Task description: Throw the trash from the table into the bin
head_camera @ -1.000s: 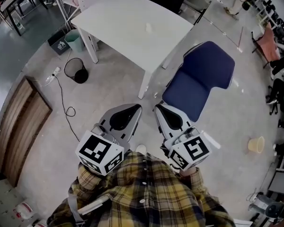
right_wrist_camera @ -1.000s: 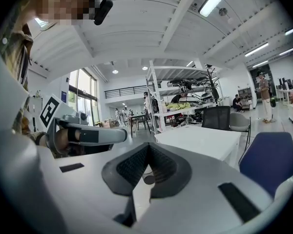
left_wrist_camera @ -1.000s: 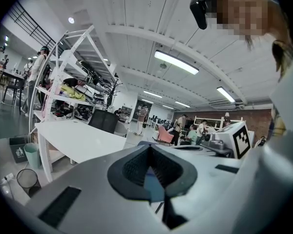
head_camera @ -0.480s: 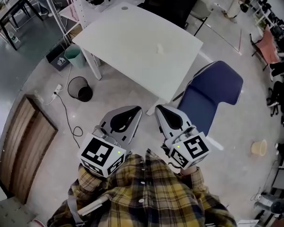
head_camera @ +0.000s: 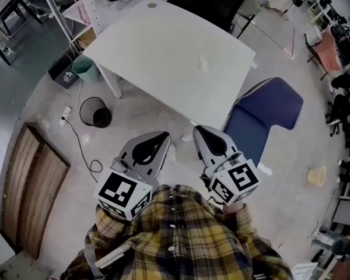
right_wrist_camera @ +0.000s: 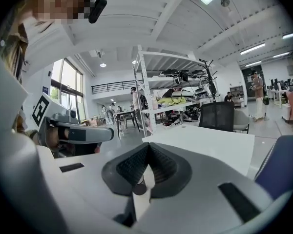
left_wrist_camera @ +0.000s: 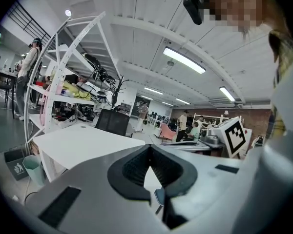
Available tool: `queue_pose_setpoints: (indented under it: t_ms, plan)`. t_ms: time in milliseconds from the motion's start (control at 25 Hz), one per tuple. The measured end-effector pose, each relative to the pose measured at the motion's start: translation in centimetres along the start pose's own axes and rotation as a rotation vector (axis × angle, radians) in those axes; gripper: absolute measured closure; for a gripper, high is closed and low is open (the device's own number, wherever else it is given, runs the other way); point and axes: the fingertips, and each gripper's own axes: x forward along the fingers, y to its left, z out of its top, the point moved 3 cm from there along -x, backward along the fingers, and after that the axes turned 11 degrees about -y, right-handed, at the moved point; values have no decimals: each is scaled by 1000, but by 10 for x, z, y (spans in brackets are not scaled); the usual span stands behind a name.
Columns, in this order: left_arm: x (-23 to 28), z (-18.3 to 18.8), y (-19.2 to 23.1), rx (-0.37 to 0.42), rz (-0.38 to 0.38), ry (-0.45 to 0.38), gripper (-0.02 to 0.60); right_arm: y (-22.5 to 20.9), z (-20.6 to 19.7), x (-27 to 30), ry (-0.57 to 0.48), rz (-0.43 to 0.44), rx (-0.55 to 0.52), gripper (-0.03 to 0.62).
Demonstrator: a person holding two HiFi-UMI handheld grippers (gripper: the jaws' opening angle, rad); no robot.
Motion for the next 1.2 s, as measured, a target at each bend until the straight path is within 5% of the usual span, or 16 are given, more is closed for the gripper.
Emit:
queue_pose_setpoints:
  t_ms: [560, 1200]
  plan:
    - [139, 36, 116, 4, -63, 23, 574, -124, 21, 138, 7, -89, -2, 595]
    - [275, 68, 167, 6, -185, 44, 574, -242, 53, 198, 26, -218, -4, 595]
